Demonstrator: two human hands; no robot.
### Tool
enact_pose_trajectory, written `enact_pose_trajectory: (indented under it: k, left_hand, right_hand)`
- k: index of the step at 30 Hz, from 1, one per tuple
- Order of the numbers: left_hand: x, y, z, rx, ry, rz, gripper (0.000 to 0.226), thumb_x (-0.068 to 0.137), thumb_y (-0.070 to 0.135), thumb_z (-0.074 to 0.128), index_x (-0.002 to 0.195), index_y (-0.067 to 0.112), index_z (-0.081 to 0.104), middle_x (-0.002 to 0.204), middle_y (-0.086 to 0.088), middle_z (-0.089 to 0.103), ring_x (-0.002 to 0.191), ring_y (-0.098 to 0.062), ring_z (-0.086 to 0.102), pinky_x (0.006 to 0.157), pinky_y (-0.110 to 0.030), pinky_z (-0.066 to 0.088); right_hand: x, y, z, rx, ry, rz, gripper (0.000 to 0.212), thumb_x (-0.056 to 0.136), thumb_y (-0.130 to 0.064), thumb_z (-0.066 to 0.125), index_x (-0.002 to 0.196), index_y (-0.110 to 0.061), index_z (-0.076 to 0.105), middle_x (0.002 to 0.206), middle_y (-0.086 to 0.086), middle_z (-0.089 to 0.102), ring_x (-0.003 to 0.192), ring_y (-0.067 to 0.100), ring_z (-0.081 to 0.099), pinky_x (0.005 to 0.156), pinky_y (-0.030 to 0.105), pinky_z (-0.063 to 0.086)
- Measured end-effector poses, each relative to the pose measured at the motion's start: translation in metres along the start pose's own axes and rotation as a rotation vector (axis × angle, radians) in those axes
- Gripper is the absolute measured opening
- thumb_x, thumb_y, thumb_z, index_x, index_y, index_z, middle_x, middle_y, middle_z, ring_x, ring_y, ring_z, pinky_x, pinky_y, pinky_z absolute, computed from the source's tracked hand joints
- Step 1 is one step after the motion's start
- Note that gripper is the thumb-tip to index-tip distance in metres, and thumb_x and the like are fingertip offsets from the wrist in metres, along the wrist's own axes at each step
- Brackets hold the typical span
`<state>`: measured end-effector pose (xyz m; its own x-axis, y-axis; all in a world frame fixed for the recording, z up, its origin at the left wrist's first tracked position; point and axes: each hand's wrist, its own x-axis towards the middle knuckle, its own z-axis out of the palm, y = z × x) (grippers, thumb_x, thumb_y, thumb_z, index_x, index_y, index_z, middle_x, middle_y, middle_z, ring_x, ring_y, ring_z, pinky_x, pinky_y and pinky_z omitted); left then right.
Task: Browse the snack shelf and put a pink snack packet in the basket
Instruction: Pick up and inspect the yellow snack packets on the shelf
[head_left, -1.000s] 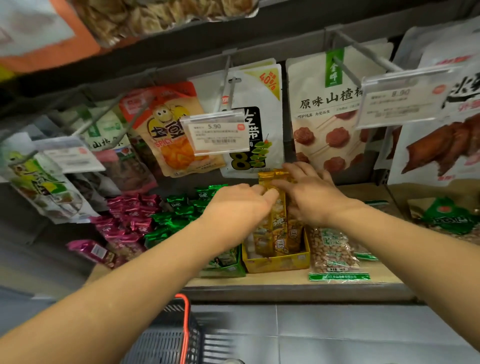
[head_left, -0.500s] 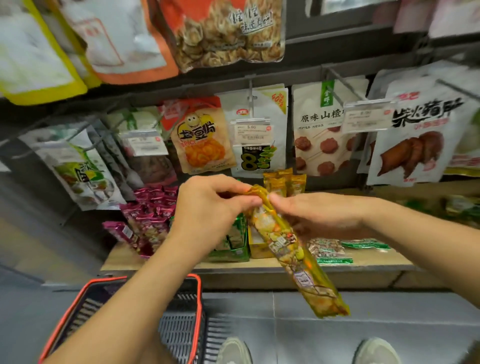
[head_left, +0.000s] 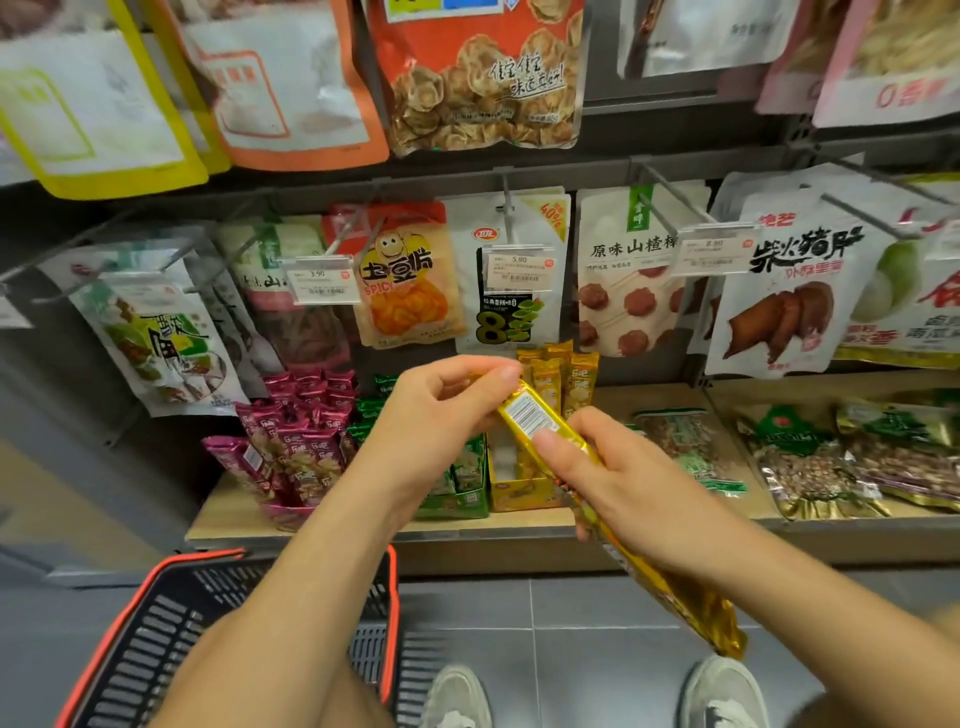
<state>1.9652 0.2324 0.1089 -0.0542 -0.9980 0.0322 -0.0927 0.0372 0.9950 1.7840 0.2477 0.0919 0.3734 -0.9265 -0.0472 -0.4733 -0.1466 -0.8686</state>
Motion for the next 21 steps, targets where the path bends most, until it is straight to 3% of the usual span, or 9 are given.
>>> enact_pose_trajectory:
  k: [4, 7, 10, 16, 19, 21]
  left_hand:
    - [0.0, 0.002, 0.001, -0.054, 0.056, -0.01, 0.027, 0.078, 0.039, 0.069, 0.09, 0.016, 0.078, 0.088, -0.005, 0.076, 0.088, -0.017, 0.072, 0.076, -0.027, 0.058]
    - [0.003, 0.002, -0.001, -0.154, 0.168, 0.019, 0.021, 0.089, 0.027, 0.065, 0.078, 0.016, 0.08, 0.082, -0.006, 0.076, 0.081, -0.014, 0.071, 0.069, -0.021, 0.054]
    - [0.007, 0.003, -0.01, -0.284, 0.25, 0.017, 0.026, 0.091, 0.028, 0.062, 0.078, 0.014, 0.079, 0.081, -0.005, 0.074, 0.078, -0.011, 0.069, 0.067, -0.02, 0.053]
    - [0.013, -0.002, -0.012, -0.42, 0.262, 0.022, 0.024, 0.083, 0.037, 0.063, 0.083, 0.018, 0.078, 0.084, -0.002, 0.072, 0.079, -0.011, 0.067, 0.067, -0.021, 0.054]
    - [0.013, -0.003, -0.009, -0.482, 0.194, 0.005, 0.032, 0.075, 0.043, 0.067, 0.094, 0.017, 0.072, 0.08, 0.001, 0.069, 0.077, -0.009, 0.067, 0.068, -0.022, 0.055]
    - [0.013, -0.003, -0.008, -0.531, 0.143, -0.018, 0.035, 0.072, 0.045, 0.069, 0.092, 0.016, 0.071, 0.08, 0.001, 0.069, 0.077, -0.01, 0.068, 0.067, -0.023, 0.056]
  right_hand:
    - [0.004, 0.002, -0.004, 0.17, -0.093, 0.042, 0.048, 0.079, -0.06, 0.048, 0.105, -0.02, 0.053, 0.084, 0.006, 0.069, 0.064, 0.009, 0.066, 0.066, 0.033, 0.058]
    - [0.004, 0.003, -0.014, 0.399, -0.283, 0.102, 0.044, 0.083, -0.052, 0.051, 0.107, -0.015, 0.052, 0.083, 0.012, 0.068, 0.072, 0.017, 0.069, 0.065, 0.031, 0.056]
    - [0.001, 0.006, -0.022, 0.499, -0.457, 0.198, 0.043, 0.088, -0.062, 0.052, 0.104, -0.022, 0.058, 0.082, 0.015, 0.065, 0.068, 0.028, 0.067, 0.061, 0.033, 0.056]
    - [0.001, 0.008, -0.018, 0.458, -0.298, 0.128, 0.042, 0.074, -0.072, 0.055, 0.09, -0.036, 0.07, 0.064, -0.003, 0.06, 0.05, 0.016, 0.056, 0.044, 0.025, 0.049]
    - [-0.001, 0.005, -0.017, 0.468, -0.262, 0.109, 0.042, 0.076, -0.073, 0.053, 0.086, -0.035, 0.069, 0.062, -0.001, 0.059, 0.046, 0.016, 0.055, 0.042, 0.023, 0.047]
    - [-0.001, 0.004, -0.017, 0.503, -0.25, 0.126, 0.042, 0.079, -0.073, 0.054, 0.079, -0.033, 0.069, 0.061, 0.002, 0.058, 0.044, 0.016, 0.054, 0.041, 0.023, 0.046]
